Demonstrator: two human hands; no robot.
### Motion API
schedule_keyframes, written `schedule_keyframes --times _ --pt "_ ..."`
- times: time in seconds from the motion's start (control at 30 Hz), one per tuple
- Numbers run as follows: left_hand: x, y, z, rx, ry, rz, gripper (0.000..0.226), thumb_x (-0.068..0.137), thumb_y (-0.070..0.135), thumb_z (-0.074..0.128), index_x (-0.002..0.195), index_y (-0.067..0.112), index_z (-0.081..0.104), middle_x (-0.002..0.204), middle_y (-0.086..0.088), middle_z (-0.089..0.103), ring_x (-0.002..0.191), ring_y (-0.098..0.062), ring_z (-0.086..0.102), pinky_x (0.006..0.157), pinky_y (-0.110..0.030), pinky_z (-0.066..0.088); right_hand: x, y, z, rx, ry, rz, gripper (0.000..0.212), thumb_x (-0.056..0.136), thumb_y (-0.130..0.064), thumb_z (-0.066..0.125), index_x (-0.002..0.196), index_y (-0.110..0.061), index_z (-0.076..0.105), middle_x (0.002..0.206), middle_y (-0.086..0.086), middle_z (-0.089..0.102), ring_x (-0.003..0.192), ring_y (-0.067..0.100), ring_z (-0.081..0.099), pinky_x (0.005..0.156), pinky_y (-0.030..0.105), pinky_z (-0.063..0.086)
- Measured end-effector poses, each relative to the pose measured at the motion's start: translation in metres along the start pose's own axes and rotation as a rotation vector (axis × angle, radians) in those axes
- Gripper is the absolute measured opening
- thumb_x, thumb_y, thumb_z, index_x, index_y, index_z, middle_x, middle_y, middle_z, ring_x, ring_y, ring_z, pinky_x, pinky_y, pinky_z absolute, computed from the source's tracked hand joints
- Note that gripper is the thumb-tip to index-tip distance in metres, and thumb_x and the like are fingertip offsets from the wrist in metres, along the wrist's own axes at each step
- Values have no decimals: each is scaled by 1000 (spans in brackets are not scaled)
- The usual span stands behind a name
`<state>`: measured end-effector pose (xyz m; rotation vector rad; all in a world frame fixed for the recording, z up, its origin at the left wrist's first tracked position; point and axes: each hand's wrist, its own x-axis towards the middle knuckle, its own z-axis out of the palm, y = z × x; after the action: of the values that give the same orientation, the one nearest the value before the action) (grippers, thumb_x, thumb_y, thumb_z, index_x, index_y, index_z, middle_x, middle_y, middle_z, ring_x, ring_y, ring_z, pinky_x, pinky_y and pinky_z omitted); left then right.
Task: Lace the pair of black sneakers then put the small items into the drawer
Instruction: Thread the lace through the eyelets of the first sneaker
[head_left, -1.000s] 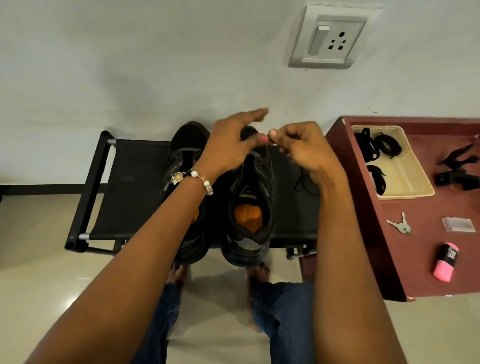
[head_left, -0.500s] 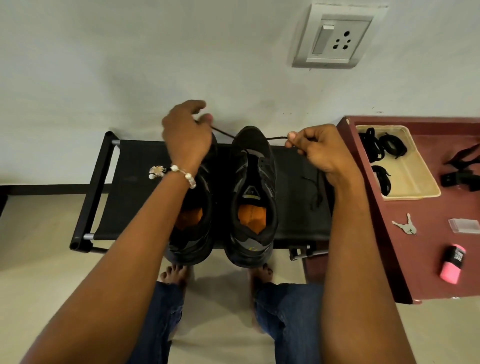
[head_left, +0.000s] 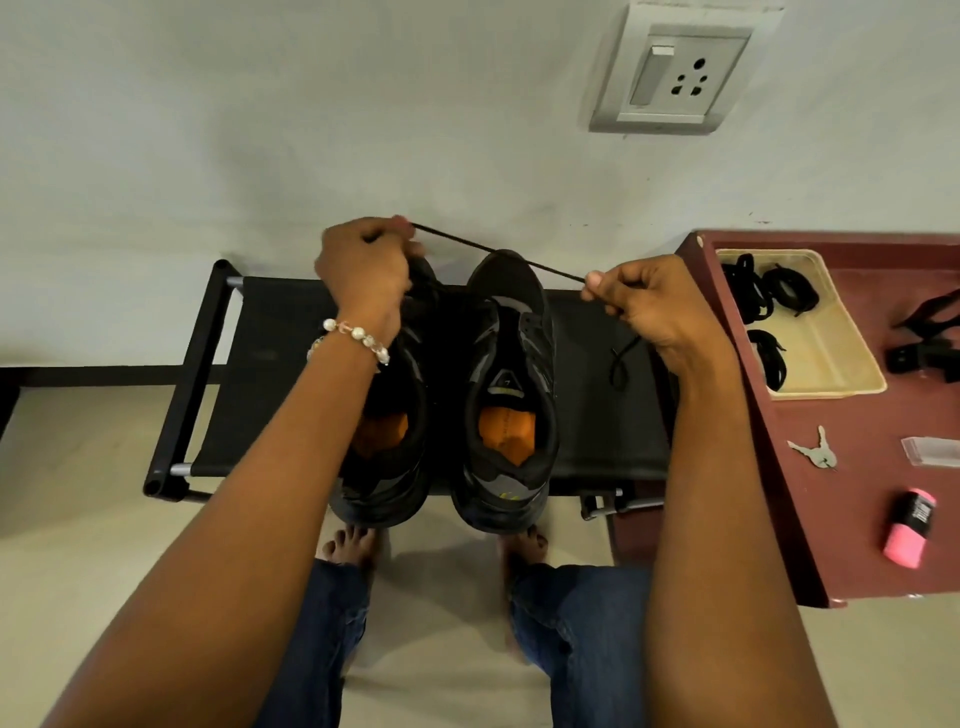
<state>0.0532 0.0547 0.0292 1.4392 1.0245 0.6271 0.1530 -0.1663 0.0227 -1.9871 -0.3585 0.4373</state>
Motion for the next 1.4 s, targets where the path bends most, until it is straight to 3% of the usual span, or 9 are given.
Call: schedule_keyframes --times 0.1,0.23,0.37,0.5,0.7,0.8,0.9,1.07,1.4 --pt "10 -9 -6 292 70 182 19 88 14 62 101 17 75 97 1 74 83 -11 68 77 -29 55 2 0 1 -67 3 2 23 93 -23 65 81 -5 73 80 6 69 61 0 52 68 17 44" --pt "-17 -1 16 570 -478 560 53 85 30 72 134 23 55 130 5 60 114 -5 53 99 -21 41 0 -24 20 8 -106 -50 22 94 -20 64 77 -7 71 61 -11 64 51 -4 48 58 10 40" --pt "-33 -3 27 479 -658 581 12 89 17 67 97 13 76 81 0 74 76 -3 68 78 -20 53 -2 -31 27 61 -143 -70 24 94 -18 64 79 -1 70 48 -12 56 46 -2 44 49 9 37" --pt "-16 -2 17 277 -378 299 11 92 14 64 86 14 74 67 3 69 44 2 55 46 -14 43 -2 -18 13 67 -94 -17 23 93 -17 64 90 5 70 51 -16 62 46 -3 46 48 8 37" --pt "19 -10 -7 102 69 14 11 87 13 65 84 11 75 76 -2 73 43 -9 55 48 -21 50 0 1 -2 -15 6 35 20 96 -16 61 88 -1 72 64 -5 62 54 1 45 50 9 37" --pt "11 -13 0 422 -63 289 27 84 24 68 110 18 72 109 -2 71 91 -19 66 89 -36 53 2 -6 6 -46 -31 37 17 99 -7 54 97 -5 71 68 0 59 55 3 45 50 10 37" --pt "-12 -5 17 519 -391 500 44 85 24 71 128 20 62 128 -1 62 110 -11 59 98 -18 42 2 -19 22 -28 -123 -5 20 98 2 49 106 -1 67 72 3 64 53 5 50 49 13 42" --pt "-32 -13 32 374 -688 483 39 84 9 72 122 11 66 111 0 70 74 5 65 55 1 41 5 -28 39 89 -79 -8 11 87 -7 71 86 1 64 61 13 66 47 20 62 41 23 44" --pt "-27 -15 28 308 -525 448 13 80 12 77 92 8 77 74 2 69 43 13 52 50 -2 36 5 -25 44 282 -62 50 8 86 7 66 90 0 67 61 8 69 52 15 65 53 22 56"
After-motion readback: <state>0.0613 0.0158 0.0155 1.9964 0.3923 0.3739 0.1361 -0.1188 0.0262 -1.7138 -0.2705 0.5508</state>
